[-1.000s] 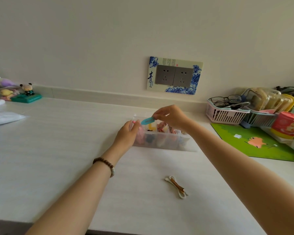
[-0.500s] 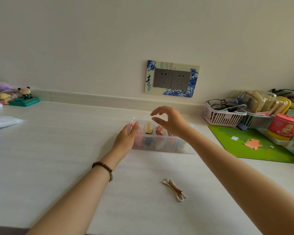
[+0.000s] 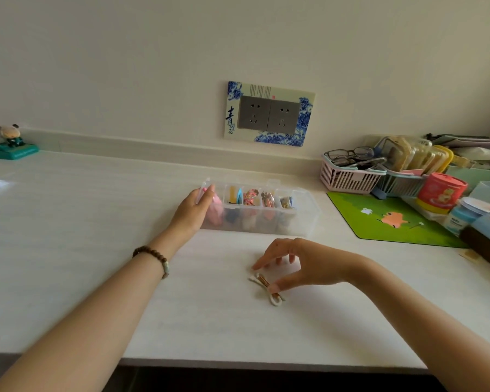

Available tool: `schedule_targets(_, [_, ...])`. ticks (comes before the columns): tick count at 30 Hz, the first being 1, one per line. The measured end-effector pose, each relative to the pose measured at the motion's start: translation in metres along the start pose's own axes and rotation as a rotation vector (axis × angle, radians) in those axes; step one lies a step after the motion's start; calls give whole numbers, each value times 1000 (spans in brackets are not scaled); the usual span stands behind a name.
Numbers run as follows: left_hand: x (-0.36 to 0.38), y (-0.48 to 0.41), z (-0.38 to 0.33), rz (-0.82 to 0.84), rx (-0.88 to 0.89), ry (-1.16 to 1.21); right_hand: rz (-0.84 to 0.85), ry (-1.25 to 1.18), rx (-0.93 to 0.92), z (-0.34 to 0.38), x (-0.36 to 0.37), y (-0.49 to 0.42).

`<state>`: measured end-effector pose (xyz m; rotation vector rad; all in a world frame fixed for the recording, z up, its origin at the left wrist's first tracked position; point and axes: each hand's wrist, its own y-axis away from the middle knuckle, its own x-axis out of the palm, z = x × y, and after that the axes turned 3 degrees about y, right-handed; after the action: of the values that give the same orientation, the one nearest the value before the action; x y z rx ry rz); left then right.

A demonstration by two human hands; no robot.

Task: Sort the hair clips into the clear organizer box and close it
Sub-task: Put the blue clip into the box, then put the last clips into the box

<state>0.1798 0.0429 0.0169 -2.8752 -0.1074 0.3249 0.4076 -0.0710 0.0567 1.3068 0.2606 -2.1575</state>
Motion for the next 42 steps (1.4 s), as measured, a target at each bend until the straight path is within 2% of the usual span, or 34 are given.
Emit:
schedule_targets(15, [0, 4, -5, 11, -4, -10, -3, -49, 23, 4, 5, 14])
schedule_targets(17, [1, 8, -6, -1, -7, -105, -7, -59, 25, 2, 8, 19])
schedule_targets(18, [0, 12, -10, -44, 66, -177, -20, -62, 25, 1, 10, 21])
schedule_targets(21, [0, 29, -36, -126, 615, -296, -111, -77, 24, -4, 14, 25])
schedule_targets(22, [2, 34, -44, -62, 724, -275, -142, -78, 25, -7, 14, 27])
schedule_targets(23, [6, 40, -49, 68, 736, -232, -175, -75, 29, -10, 14, 28])
schedule_targets(26, [25, 58, -51, 537, 384, -182, -303, -65, 68, -22, 10, 31])
schedule_targets(28, [34, 62, -42, 718, 276, -330, -377, -73, 110, -30, 9, 34])
schedule_targets(33, [39, 63, -33, 735, 305, -384, -452, -52, 114, -38, 13, 35])
schedule_targets(39, [40, 58, -41, 711, 487, -610, -483, -2, 86, -43, 16, 25])
schedule_targets(42, [38, 55, -40, 659, 497, -561, -530, -46, 70, -40, 16, 16])
